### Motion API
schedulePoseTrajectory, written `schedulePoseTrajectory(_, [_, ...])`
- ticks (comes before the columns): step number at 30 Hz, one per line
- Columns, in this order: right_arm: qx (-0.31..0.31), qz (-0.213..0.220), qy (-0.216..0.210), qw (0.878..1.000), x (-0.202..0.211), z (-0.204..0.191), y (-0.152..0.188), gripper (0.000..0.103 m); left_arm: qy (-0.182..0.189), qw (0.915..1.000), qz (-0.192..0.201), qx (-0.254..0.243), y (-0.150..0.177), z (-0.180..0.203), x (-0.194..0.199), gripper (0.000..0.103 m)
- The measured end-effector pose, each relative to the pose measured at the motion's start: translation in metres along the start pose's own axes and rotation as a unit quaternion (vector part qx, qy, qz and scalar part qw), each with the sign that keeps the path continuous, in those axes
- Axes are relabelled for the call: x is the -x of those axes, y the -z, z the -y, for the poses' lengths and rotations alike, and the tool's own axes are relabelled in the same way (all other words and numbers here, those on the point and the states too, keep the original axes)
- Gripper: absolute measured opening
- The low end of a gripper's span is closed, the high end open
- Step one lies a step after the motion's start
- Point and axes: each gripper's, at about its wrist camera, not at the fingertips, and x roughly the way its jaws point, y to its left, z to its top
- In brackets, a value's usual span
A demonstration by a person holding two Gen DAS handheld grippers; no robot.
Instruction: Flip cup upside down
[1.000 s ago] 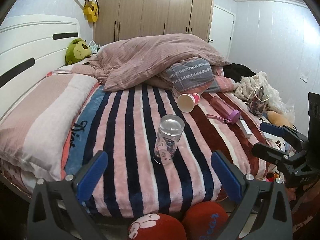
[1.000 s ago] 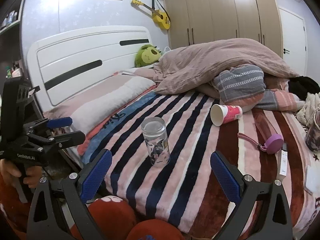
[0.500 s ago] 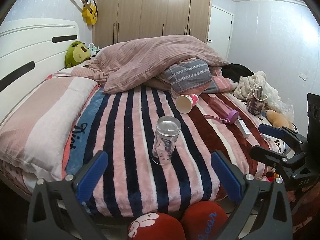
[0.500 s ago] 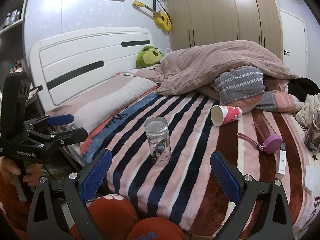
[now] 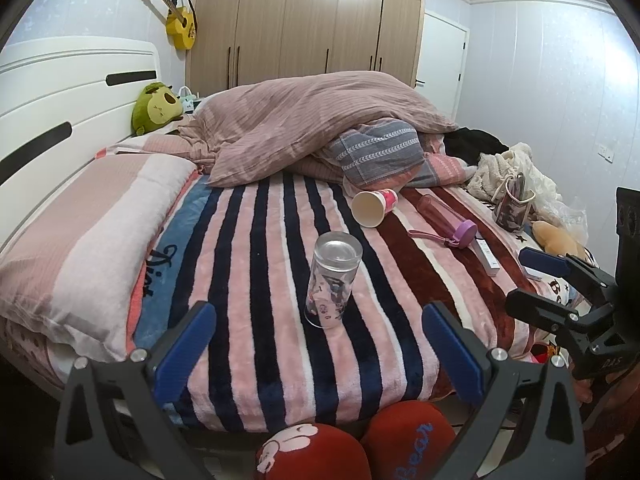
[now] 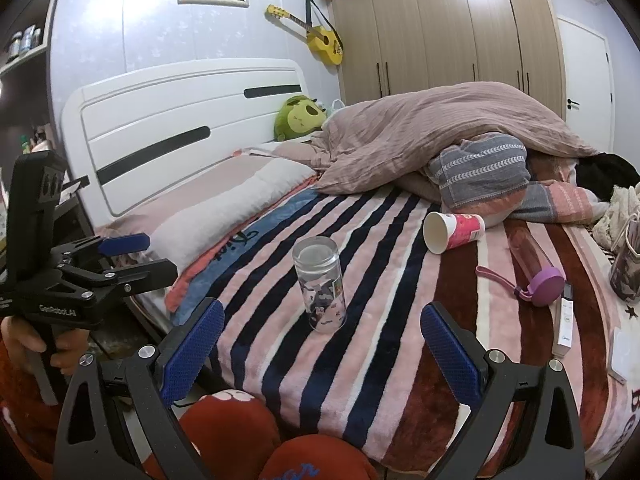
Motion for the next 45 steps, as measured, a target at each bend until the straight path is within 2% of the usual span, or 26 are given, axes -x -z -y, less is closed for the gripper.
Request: schedulePoseTrajectory(45, [-0.007,0.009,-0.002,1.0,0.0071,0.0042,0.0027,0.099,-0.004,1.0,0.001,0.006,-0.0032,-0.0063,0.0076,0.102])
